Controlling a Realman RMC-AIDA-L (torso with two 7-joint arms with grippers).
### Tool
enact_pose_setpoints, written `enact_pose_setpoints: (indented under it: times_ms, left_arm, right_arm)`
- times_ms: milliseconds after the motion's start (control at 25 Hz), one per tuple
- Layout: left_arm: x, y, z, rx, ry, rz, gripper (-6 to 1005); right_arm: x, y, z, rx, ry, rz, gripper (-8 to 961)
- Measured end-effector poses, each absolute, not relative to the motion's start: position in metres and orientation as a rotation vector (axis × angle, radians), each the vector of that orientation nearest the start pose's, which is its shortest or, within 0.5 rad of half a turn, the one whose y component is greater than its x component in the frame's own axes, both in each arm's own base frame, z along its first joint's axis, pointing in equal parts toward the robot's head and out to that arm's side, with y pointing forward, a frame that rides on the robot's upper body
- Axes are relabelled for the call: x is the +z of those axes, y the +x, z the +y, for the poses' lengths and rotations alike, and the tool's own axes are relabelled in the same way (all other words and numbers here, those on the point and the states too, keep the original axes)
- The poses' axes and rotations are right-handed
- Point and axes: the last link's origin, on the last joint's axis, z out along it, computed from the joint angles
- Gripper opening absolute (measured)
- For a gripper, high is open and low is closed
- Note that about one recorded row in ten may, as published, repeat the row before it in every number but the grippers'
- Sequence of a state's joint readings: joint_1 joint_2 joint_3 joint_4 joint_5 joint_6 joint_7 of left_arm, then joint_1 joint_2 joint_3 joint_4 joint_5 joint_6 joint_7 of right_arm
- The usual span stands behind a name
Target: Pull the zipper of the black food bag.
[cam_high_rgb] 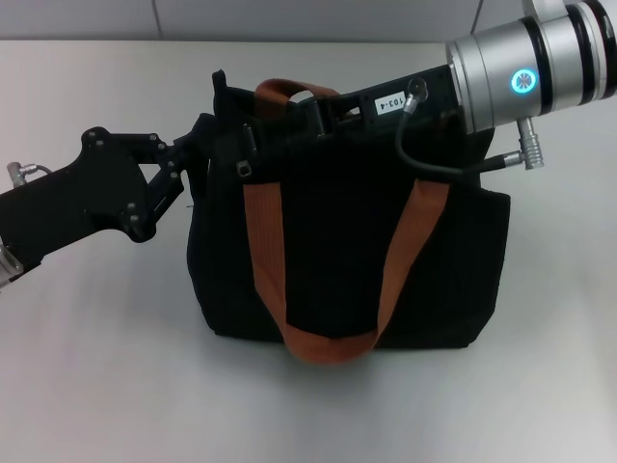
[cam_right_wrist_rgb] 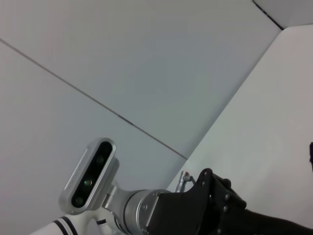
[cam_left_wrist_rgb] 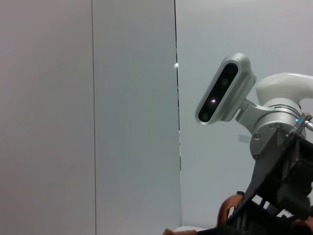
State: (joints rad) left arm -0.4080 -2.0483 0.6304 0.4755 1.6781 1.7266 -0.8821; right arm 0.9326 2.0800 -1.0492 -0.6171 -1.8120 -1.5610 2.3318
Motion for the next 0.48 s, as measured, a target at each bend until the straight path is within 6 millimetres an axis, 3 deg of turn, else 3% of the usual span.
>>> enact_pose_setpoints:
  times_ms: [160,360,480]
  left_arm:
    - [0.021,-0.2771,0.2897,-1.063,-2.439,-0.195,62]
    - [0.0212,-0.2771,0.289,-1.066,-2.44,-0.193,64]
    - [0.0211,-0.2769,0.2888,-1.067,-2.44,-0.193,65]
  right_arm:
    - [-0.043,0.0905,0.3763,0.666,-3.005,1.462,661]
    - [-0.0442,0.0924,0.3772,0.648,-2.996,1.461,448]
    - [-0.0456,0.0927,0.3767,0.633,-3.001,1.453,442]
